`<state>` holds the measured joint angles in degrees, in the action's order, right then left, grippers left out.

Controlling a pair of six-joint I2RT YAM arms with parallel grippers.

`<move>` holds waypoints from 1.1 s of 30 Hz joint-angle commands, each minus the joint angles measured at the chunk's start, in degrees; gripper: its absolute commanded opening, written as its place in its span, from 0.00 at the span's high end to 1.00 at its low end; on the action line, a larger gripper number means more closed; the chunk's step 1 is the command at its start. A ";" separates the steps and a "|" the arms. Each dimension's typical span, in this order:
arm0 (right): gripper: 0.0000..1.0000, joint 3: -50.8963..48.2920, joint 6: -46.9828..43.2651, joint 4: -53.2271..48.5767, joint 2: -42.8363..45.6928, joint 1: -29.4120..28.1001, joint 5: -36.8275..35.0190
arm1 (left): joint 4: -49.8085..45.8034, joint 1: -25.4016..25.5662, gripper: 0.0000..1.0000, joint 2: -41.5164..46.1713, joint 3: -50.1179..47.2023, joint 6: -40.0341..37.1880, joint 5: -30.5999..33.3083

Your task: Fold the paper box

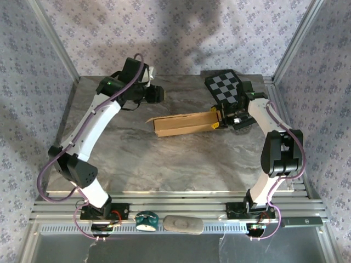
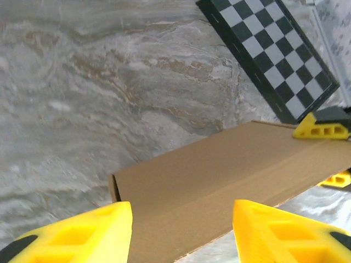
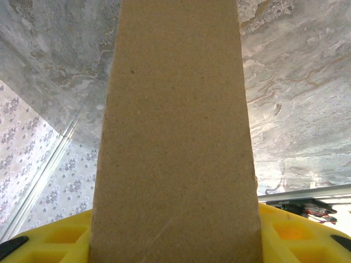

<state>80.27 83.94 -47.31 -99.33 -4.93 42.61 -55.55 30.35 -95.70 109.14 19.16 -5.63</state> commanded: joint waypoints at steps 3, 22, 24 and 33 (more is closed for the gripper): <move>0.48 1.86 1.42 -1.71 -1.74 0.88 -0.45 | -0.07 3.33 0.47 -0.98 -1.07 -28.31 1.42; 0.49 2.36 0.34 -2.46 -4.65 2.00 -0.29 | 5.03 9.71 0.26 -6.69 -5.23 -53.59 -8.56; 0.49 2.41 0.51 -2.18 -4.79 2.02 -0.41 | 5.41 10.02 0.27 -7.51 -5.67 -53.22 -7.93; 0.50 2.37 1.81 -0.56 -5.52 1.77 -0.56 | 7.03 11.71 0.32 -7.85 -9.21 -52.19 -3.08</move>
<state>81.28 84.68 -47.59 -103.24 -3.33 43.57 -49.52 41.15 -103.68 101.36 -32.10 -10.63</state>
